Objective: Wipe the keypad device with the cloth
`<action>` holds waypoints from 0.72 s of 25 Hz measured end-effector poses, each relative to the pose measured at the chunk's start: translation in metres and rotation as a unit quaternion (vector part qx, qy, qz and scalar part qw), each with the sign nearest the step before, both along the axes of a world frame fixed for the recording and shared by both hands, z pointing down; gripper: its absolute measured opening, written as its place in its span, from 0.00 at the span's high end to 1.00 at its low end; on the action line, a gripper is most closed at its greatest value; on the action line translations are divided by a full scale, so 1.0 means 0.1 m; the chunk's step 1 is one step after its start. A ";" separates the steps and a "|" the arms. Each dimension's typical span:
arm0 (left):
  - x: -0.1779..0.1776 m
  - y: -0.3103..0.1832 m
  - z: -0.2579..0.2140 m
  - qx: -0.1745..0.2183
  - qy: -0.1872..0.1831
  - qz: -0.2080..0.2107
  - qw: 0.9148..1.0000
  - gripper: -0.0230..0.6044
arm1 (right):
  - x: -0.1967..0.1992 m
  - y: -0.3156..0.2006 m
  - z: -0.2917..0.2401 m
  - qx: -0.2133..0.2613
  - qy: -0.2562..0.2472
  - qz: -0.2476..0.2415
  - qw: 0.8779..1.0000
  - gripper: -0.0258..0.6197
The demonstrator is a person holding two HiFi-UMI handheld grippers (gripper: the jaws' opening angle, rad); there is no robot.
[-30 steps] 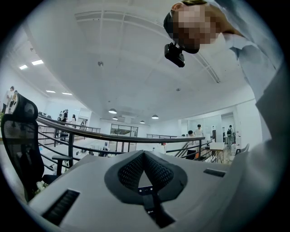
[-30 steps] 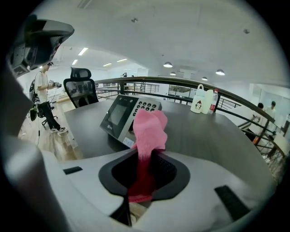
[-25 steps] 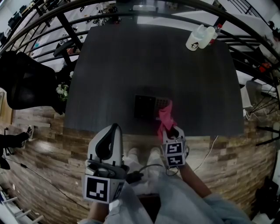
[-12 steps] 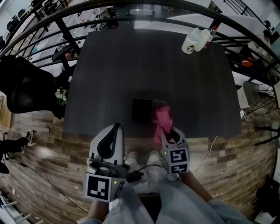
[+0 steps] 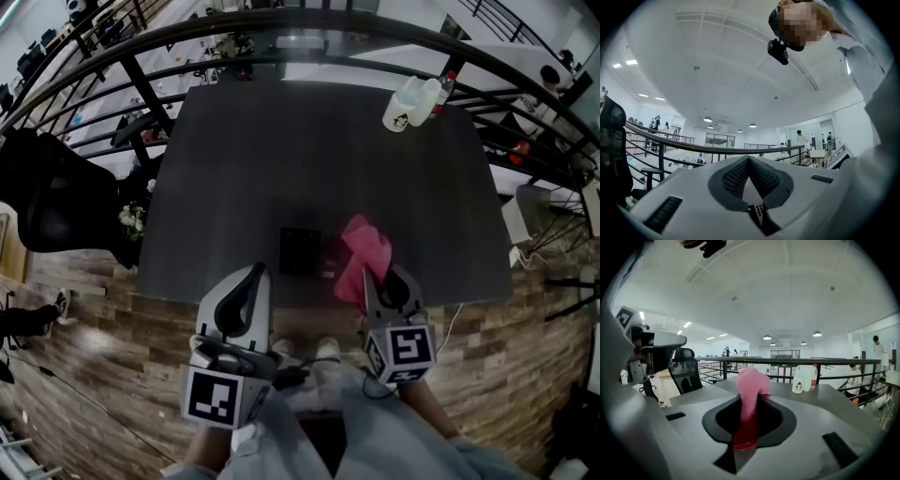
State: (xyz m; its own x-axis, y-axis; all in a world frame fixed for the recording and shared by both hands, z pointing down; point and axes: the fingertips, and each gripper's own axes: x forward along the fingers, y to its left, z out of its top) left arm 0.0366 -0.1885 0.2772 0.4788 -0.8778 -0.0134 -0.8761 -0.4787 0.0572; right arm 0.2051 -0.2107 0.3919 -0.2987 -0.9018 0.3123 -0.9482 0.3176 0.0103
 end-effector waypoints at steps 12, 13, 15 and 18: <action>0.06 -0.08 -0.18 0.028 -0.001 0.001 1.000 0.96 | 0.05 -0.10 -0.82 0.088 -0.051 -0.008 0.995 0.85; 0.05 -0.08 -0.18 0.029 -0.002 -0.001 1.000 0.96 | 0.04 -0.11 -0.86 0.094 -0.053 -0.010 0.994 0.85; 0.04 -0.08 -0.19 0.031 -0.001 -0.003 1.000 0.96 | 0.03 -0.12 -0.90 0.100 -0.055 -0.014 0.993 0.85; 0.02 -0.07 -0.19 0.032 -0.002 -0.009 0.999 0.96 | 0.03 -0.12 -0.92 0.099 -0.053 -0.014 0.994 0.85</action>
